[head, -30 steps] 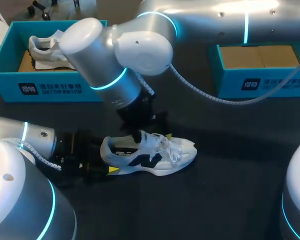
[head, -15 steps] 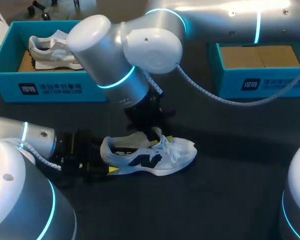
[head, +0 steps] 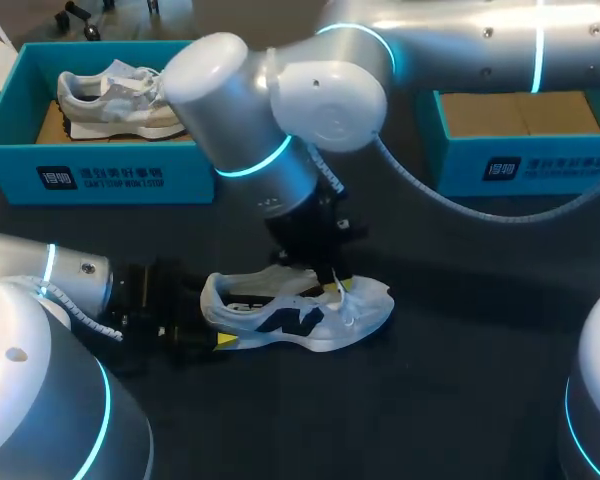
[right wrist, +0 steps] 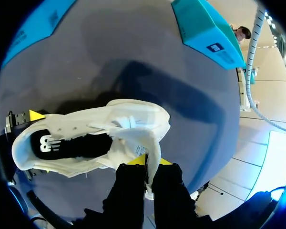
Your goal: Take the shoe out of the shoebox, open the shoe tongue, remove and reinsert the insole, then place the shoe into the shoebox
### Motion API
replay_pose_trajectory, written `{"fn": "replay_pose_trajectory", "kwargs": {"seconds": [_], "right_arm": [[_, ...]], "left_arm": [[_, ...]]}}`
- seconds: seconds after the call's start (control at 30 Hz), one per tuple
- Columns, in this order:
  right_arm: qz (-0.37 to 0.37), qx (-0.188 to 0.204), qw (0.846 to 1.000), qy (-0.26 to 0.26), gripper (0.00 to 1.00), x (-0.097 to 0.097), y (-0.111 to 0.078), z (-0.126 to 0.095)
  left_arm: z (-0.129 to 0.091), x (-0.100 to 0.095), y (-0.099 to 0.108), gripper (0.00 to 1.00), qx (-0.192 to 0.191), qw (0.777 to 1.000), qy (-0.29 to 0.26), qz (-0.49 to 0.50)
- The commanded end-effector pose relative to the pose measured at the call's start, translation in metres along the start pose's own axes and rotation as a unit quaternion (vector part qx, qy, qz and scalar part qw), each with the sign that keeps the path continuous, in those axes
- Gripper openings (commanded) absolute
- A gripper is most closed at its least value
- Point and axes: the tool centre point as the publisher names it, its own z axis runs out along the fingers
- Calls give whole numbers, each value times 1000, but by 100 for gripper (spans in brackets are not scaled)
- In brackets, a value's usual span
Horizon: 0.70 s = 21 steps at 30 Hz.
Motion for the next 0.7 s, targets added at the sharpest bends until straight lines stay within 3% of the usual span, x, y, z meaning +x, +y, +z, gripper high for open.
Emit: {"fn": "replay_pose_trajectory", "kwargs": {"seconds": [0.03,0.4,0.63,0.7], "right_arm": [[97,3,995,5,0,-4,-3,13],[105,10,994,5,7,-15,8,37],[107,16,994,8,33,-17,19,54],[107,18,994,10,36,-17,21,57]], "left_arm": [[6,-3,2,0,-2,1000,1,0],[6,-3,2,0,-2,1000,1,0],[6,-3,2,0,-2,1000,1,0],[6,-3,2,0,-2,1000,1,0]]}}
